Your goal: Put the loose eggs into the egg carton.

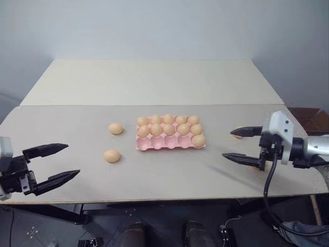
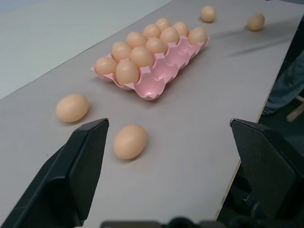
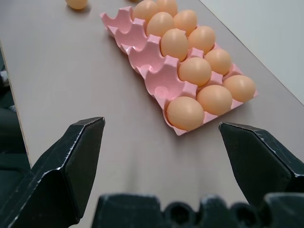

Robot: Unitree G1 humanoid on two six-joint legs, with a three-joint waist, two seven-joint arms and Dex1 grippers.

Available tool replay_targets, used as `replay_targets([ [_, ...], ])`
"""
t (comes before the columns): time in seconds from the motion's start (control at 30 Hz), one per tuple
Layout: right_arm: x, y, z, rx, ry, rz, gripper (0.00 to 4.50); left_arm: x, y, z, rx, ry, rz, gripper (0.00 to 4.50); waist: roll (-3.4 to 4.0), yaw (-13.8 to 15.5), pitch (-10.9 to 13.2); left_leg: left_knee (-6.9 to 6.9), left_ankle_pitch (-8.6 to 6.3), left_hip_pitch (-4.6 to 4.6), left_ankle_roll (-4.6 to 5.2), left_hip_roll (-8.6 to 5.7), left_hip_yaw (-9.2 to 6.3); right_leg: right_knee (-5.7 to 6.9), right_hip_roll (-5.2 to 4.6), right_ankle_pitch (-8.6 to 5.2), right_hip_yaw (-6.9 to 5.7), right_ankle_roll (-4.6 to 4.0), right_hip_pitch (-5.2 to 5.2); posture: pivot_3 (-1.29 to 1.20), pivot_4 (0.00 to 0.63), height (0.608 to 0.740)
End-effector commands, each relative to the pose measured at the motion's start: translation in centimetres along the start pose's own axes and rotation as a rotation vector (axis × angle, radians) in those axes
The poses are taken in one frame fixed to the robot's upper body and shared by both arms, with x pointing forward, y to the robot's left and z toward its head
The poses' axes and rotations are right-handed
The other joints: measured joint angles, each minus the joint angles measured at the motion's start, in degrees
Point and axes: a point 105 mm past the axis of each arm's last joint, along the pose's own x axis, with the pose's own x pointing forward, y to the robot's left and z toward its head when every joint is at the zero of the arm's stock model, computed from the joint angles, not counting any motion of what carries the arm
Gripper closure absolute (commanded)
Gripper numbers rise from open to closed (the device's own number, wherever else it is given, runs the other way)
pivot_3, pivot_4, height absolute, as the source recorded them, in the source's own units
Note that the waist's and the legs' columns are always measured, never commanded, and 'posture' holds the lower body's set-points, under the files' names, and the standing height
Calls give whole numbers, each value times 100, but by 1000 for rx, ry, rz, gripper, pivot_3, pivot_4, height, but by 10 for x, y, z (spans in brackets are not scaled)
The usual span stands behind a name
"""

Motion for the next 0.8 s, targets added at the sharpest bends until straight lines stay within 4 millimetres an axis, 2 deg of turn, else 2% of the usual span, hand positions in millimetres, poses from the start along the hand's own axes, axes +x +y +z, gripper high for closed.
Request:
replay_targets([
  [0.03,-4,-3,13,-77,-35,-2,0,0,0,12,40,-25,2,78,0,9,0,1,0,1,0,0,1,0,0,0,1,0,1,0,150,740],
  [0.13,-3,0,13,-77,-39,-2,0,1,2,10,46,-21,0,78,-1,11,0,1,0,3,0,0,1,-2,0,0,1,0,5,0,150,740],
  [0.27,-7,-1,18,-60,-59,-12,0,8,2,17,47,-49,-27,78,-1,9,0,0,0,2,0,1,3,-1,1,0,2,0,2,0,150,740],
  [0.53,-15,-13,10,-67,-12,-125,0,30,0,20,62,-98,-110,78,-1,12,0,1,0,2,0,-2,5,0,0,1,4,2,3,0,150,740],
  [0.7,-24,-17,16,-49,-5,-193,0,31,7,19,51,-91,-119,78,-1,-22,0,-1,0,2,0,-1,6,2,4,2,6,2,-1,0,150,740],
  [0.8,-26,-21,7,-47,43,-245,0,34,10,20,54,-93,-135,78,-1,-21,0,-1,0,2,0,-1,6,2,4,2,6,3,0,0,150,740],
])
